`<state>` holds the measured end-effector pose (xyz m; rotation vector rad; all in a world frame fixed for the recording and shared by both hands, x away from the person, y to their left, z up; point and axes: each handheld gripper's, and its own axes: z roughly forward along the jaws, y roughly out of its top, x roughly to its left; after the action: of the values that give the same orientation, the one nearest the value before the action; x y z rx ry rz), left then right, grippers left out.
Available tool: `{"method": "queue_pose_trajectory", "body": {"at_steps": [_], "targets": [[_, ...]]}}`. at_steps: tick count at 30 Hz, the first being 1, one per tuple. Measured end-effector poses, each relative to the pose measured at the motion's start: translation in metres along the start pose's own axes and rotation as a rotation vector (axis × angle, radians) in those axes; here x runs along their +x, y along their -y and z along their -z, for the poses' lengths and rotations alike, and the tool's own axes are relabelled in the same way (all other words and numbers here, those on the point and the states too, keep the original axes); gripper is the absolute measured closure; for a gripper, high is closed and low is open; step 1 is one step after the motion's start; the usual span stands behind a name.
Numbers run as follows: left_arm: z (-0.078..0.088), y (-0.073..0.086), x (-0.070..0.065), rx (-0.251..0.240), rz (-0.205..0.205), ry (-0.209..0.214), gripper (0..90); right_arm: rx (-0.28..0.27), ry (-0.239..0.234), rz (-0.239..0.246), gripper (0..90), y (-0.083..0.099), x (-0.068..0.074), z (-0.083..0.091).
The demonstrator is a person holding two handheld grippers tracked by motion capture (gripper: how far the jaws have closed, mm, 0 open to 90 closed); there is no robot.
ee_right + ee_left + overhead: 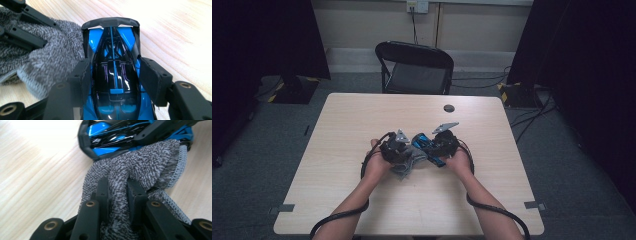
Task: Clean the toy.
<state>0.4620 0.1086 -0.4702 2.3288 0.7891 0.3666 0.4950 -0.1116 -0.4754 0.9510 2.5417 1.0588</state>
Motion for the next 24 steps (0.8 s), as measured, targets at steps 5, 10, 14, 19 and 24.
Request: {"method": "queue_pose_trajectory", "body": {"at_steps": [5,10,14,19,24], "targets": [[0.004,0.003,0.01,-0.015,0.047,-0.015,74.3,-0.003,-0.001,-0.001,43.6,0.0,0.0,0.0],[0.008,0.006,0.017,-0.018,0.067,-0.04,74.3,-0.001,0.0,-0.001,43.6,0.0,0.0,0.0],[0.012,0.01,0.022,-0.018,0.089,-0.055,74.4,0.0,0.0,0.0,43.6,0.0,0.0,0.0],[0.024,0.013,0.021,-0.029,0.087,-0.059,74.6,0.001,-0.001,0.0,43.6,0.0,0.0,0.0],[0.035,0.014,0.011,-0.057,0.071,-0.032,74.6,0.002,-0.003,-0.003,43.6,0.0,-0.001,0.0]]}}
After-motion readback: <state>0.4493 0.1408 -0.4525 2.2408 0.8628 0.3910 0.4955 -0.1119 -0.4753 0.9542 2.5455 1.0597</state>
